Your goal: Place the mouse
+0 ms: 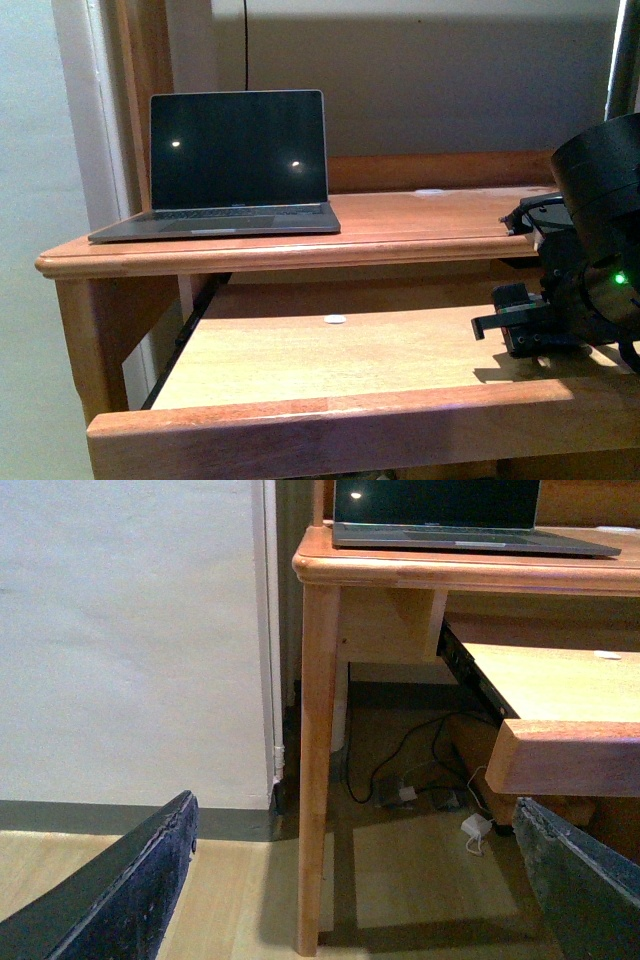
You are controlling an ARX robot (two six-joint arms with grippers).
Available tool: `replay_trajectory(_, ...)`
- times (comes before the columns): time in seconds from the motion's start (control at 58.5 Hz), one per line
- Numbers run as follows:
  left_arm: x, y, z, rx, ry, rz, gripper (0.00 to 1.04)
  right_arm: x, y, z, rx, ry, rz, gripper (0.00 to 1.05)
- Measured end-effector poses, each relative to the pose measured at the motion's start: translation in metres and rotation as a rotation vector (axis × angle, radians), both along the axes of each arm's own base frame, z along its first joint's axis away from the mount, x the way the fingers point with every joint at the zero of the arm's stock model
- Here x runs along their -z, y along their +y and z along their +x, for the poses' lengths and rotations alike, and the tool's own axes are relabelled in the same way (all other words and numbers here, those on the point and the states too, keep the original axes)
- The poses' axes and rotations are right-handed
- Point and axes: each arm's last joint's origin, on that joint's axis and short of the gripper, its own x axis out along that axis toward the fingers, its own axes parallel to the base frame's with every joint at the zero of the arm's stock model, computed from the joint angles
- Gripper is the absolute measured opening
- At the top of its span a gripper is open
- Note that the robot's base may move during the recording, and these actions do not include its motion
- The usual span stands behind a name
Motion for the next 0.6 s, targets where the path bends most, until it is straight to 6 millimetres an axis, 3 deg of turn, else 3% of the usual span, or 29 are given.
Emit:
replay_trajectory(0.137, 0.000, 0.000, 0.000, 0.000, 0.000, 0.000, 0.97, -0.012, -0.003, -0.007, -0.001, -0.027, 0.023, 0.56)
replay_trajectory(0.393, 0.000, 0.000, 0.000, 0.000, 0.000, 0.000, 0.97, -0.077, -0.011, -0.040, -0.037, -0.143, 0.091, 0.56)
replay_trajectory(0.479, 0.000, 0.000, 0.000, 0.000, 0.000, 0.000, 0.97, -0.094, -0.007, -0.040, -0.050, -0.176, 0.103, 0.56)
replay_trajectory(0.599, 0.000, 0.000, 0.000, 0.000, 0.000, 0.000, 0.97, -0.118, 0.015, -0.028, -0.090, -0.214, 0.114, 0.56)
